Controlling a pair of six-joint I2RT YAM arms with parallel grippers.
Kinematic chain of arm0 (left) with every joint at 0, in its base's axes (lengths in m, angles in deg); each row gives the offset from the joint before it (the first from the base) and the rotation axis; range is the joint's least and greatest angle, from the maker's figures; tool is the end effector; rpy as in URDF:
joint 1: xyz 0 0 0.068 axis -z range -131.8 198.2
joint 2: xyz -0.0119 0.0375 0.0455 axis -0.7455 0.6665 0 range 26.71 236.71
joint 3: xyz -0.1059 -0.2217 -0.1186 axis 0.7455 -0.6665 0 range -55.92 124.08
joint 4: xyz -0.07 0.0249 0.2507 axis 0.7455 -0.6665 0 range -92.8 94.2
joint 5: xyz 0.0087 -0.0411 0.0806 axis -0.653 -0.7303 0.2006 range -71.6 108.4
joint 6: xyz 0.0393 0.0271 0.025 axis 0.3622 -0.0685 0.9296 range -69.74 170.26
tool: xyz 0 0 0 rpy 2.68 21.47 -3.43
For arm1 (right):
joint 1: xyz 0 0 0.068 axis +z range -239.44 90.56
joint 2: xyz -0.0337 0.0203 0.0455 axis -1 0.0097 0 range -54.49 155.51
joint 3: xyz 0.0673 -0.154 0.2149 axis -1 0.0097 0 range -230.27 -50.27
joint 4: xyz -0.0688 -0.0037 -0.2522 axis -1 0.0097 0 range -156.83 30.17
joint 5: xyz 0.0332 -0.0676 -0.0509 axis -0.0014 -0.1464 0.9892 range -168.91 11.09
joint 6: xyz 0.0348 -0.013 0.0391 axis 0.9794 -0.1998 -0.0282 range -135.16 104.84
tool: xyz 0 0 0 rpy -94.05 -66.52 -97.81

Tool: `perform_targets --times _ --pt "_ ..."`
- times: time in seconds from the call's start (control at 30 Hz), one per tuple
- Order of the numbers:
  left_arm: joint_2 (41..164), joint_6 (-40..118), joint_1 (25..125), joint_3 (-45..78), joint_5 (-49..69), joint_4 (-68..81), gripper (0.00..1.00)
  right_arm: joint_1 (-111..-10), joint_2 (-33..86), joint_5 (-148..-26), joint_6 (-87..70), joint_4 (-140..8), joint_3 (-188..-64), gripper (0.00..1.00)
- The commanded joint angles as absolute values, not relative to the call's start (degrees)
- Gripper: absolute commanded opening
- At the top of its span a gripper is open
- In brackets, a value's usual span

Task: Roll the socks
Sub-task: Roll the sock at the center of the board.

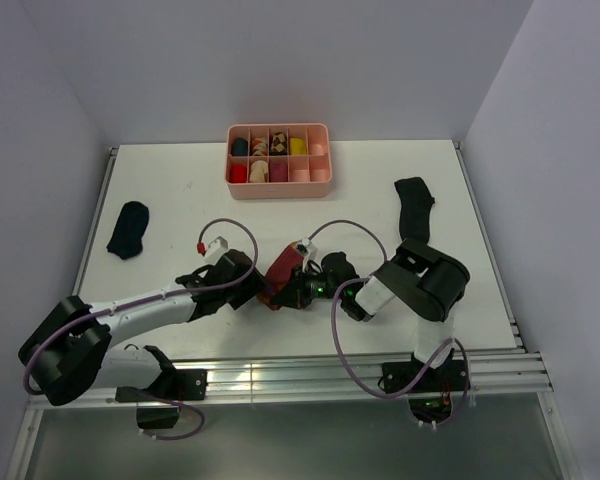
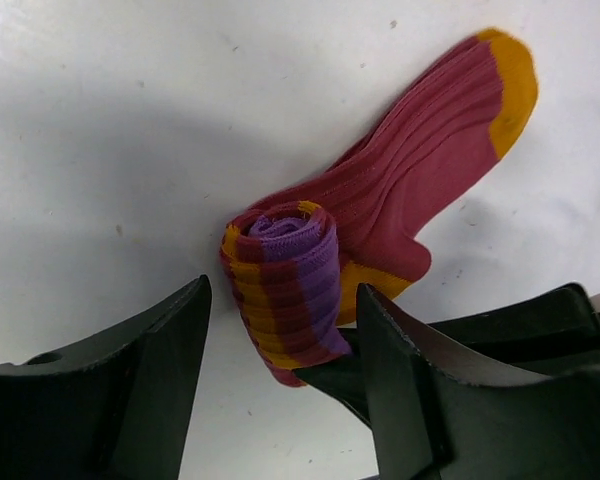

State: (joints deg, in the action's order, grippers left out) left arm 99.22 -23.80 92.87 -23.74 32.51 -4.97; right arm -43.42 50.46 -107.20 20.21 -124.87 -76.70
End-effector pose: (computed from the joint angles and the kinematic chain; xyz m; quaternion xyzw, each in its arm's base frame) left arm 0.1746 -0.1604 0.1700 -0.2773 0.8898 -0.2368 0.2742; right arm 0.1923 0.2235 0.1035 -0.2127 0.7802 0.5127 0.2883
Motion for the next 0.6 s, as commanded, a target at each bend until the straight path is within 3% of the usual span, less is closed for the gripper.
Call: perform_targets --times 0.0,0.4,0.57 --pt "99.9 -27.6 93.6 -24.9 32.8 -0.7 0.64 -44.3 55.5 -115.5 23.9 -123.4 -76.7 0.0" --pt "102.7 -34.3 92.9 -29.2 37.7 -2.0 0.5 -44.8 56.4 -114.2 22.2 -116.2 -79.2 0.0" --pt "105.8 -32.8 92.1 -29.2 36.1 -2.6 0.25 -44.8 52.8 -111.7 20.2 -112.5 -78.9 0.05"
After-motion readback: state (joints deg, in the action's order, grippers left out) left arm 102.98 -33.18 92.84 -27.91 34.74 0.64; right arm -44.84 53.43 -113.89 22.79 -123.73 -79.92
